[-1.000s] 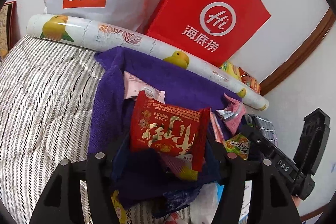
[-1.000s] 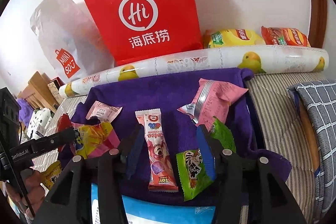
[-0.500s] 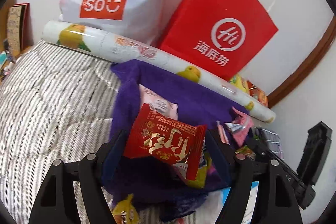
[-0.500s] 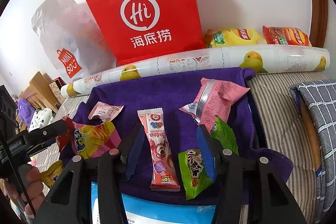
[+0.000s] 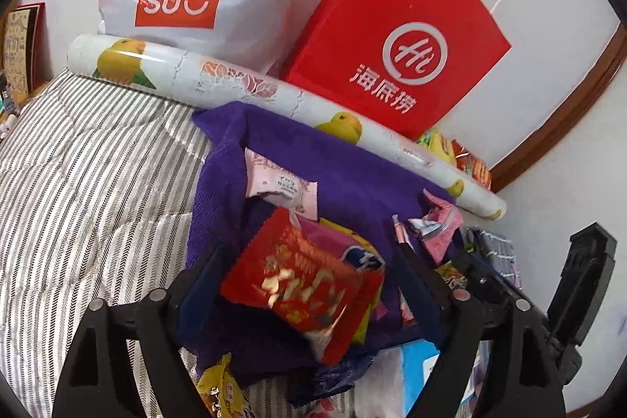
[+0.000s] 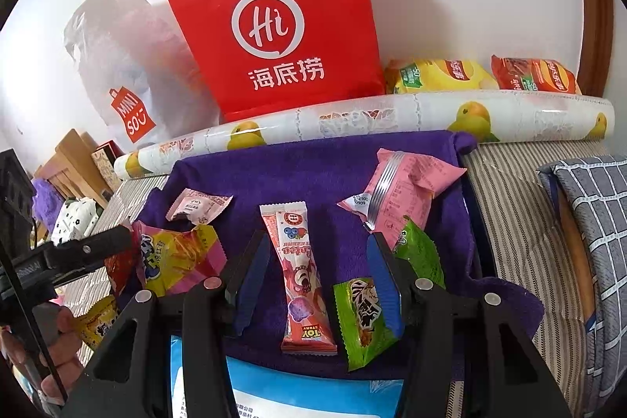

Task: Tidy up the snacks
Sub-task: 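Move both open tools back toward the remaining snack pile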

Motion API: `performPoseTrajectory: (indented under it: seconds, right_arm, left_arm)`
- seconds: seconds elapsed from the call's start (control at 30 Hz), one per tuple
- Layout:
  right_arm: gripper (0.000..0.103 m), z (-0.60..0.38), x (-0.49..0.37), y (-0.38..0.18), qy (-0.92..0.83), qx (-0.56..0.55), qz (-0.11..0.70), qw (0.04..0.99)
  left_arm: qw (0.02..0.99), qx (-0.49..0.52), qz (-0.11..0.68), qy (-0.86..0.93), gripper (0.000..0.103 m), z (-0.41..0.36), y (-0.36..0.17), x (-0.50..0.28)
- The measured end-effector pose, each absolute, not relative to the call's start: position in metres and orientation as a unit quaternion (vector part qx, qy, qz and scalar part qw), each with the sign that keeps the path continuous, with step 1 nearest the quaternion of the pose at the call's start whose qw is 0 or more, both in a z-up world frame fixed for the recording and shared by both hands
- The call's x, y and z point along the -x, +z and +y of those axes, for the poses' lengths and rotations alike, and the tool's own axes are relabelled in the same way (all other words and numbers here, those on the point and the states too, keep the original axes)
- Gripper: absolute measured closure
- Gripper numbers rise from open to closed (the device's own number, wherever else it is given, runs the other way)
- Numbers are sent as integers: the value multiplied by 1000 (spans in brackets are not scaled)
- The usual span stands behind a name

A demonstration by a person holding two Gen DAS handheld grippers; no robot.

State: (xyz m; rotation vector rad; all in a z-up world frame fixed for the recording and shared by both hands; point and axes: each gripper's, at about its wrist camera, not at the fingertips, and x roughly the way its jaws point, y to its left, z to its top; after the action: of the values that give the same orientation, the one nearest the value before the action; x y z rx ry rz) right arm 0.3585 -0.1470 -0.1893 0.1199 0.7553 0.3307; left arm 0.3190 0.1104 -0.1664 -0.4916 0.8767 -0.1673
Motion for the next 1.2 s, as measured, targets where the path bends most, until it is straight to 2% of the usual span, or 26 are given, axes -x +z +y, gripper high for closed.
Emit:
performPoseTrajectory:
  seconds: [0.57, 0.73, 1.2]
  right_arm:
    - [51, -146, -357, -190, 159, -52, 363, 917]
    - [52, -145, -350, -187, 164, -36, 351, 921]
    - [52, -97, -255, -174, 234, 26, 325, 916]
  left_arm:
    - [876, 254, 398, -100, 16, 119, -153, -307]
    - [882, 225, 402, -95, 16, 112, -151, -306]
    - [881, 204, 422, -61, 17, 130, -145, -239]
